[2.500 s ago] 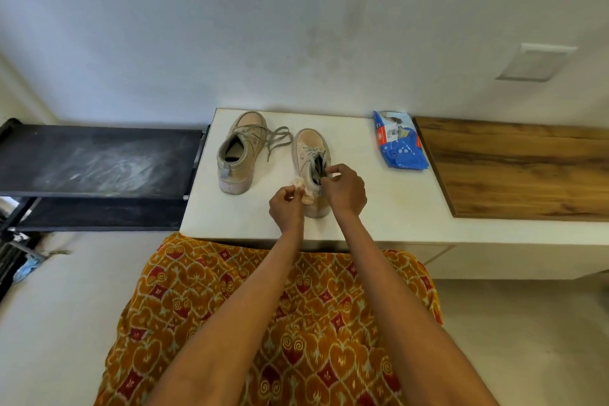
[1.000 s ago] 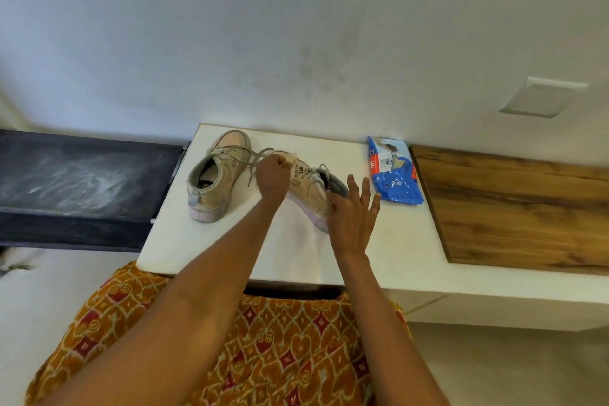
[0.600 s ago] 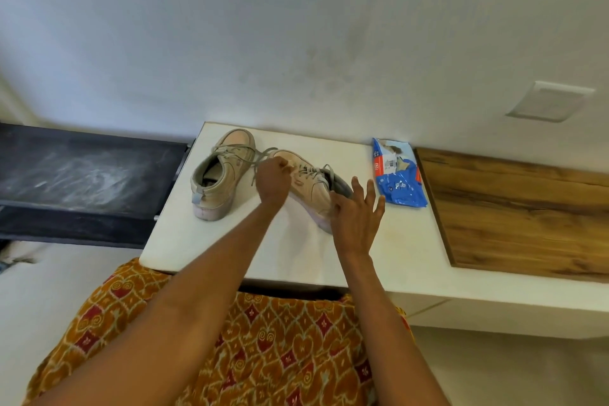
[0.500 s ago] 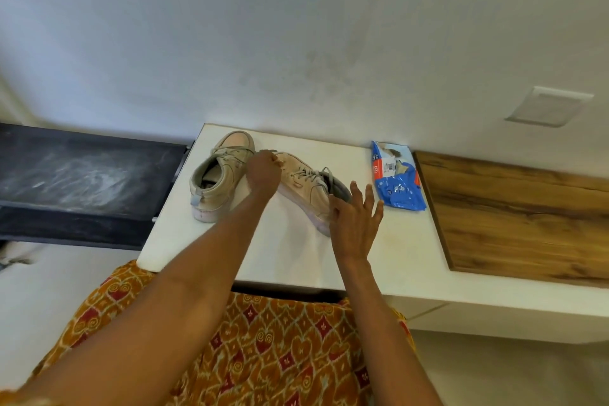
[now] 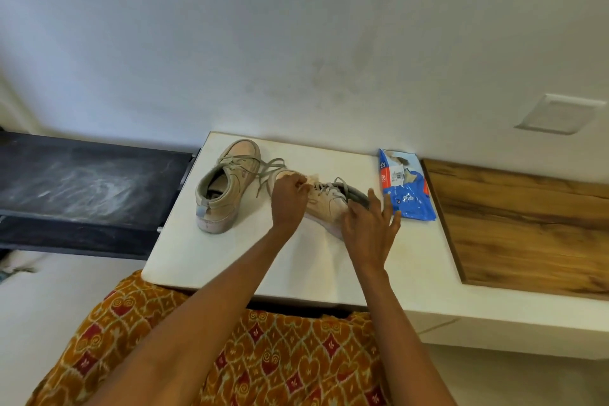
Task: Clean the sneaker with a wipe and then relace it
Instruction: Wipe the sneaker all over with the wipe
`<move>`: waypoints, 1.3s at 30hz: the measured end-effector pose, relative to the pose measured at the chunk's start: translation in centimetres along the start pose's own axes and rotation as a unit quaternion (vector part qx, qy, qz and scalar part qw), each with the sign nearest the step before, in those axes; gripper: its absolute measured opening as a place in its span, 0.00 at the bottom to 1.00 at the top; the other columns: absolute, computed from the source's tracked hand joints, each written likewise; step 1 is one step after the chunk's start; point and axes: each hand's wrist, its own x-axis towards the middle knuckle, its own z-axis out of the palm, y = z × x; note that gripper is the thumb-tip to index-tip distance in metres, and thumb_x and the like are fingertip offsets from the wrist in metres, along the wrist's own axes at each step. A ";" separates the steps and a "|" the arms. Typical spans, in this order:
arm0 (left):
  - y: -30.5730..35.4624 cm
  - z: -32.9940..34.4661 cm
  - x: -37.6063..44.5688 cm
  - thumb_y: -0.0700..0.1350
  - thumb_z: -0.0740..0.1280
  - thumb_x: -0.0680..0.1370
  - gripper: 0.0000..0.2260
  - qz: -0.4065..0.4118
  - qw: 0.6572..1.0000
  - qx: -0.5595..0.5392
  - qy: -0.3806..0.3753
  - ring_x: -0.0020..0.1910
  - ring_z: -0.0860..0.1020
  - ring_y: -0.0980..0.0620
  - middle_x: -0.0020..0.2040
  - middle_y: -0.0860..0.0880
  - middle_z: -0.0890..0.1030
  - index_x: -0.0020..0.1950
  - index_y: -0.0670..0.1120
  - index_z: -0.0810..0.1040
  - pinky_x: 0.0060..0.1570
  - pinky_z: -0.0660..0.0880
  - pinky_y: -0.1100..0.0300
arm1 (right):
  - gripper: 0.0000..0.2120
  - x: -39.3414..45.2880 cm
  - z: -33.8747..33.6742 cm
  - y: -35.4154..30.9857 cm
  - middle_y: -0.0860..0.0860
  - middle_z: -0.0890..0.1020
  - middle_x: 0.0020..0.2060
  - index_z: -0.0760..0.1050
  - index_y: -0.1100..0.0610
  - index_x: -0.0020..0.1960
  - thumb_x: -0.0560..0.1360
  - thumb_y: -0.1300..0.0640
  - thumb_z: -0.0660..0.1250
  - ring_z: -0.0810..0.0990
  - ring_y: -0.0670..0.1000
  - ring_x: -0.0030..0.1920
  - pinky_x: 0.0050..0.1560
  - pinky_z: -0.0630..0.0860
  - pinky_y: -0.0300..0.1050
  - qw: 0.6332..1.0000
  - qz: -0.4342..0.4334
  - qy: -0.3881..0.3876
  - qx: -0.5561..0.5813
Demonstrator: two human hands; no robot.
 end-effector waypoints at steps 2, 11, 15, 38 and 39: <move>-0.9 -0.2 1.2 0.40 0.69 0.72 0.04 -0.018 1.000 0.016 0.017 0.43 0.78 0.47 0.40 0.44 0.82 0.42 0.40 0.81 0.45 0.72 0.57 | 0.11 -0.1 0.8 -0.9 0.54 0.73 0.67 0.81 0.53 0.54 0.76 0.49 0.64 0.60 0.59 0.73 0.71 0.53 0.60 1.000 0.011 -0.001 0.024; -0.3 1.5 -2.3 0.37 0.67 0.74 0.07 0.093 0.995 0.039 -0.018 0.44 0.77 0.46 0.44 0.41 0.81 0.48 0.39 0.83 0.44 0.74 0.55 | 0.11 -0.1 2.4 0.0 0.55 0.79 0.60 0.81 0.52 0.52 0.70 0.59 0.73 0.69 0.61 0.68 0.67 0.62 0.64 0.998 -0.014 0.062 0.006; -0.9 -0.9 0.9 0.36 0.66 0.75 0.07 0.141 0.967 0.201 -0.065 0.46 0.77 0.44 0.44 0.40 0.80 0.48 0.40 0.83 0.42 0.72 0.55 | 0.10 0.3 2.2 0.1 0.55 0.80 0.59 0.82 0.53 0.51 0.70 0.57 0.73 0.70 0.62 0.67 0.67 0.62 0.65 0.998 -0.018 0.057 -0.002; -1.3 -2.4 5.7 0.36 0.63 0.76 0.07 0.045 0.958 0.271 -0.079 0.48 0.79 0.42 0.48 0.41 0.80 0.47 0.39 0.81 0.47 0.76 0.52 | 0.08 0.8 1.7 -0.4 0.57 0.79 0.60 0.83 0.54 0.48 0.69 0.58 0.74 0.69 0.63 0.68 0.68 0.58 0.65 0.999 -0.011 0.023 -0.022; -1.3 -1.8 5.2 0.36 0.64 0.75 0.07 0.028 0.967 0.238 -0.088 0.48 0.80 0.44 0.48 0.42 0.81 0.48 0.39 0.82 0.48 0.76 0.53 | 0.07 0.9 1.7 -0.4 0.57 0.79 0.60 0.83 0.54 0.48 0.69 0.59 0.74 0.69 0.63 0.68 0.68 0.58 0.66 0.999 -0.013 0.025 -0.018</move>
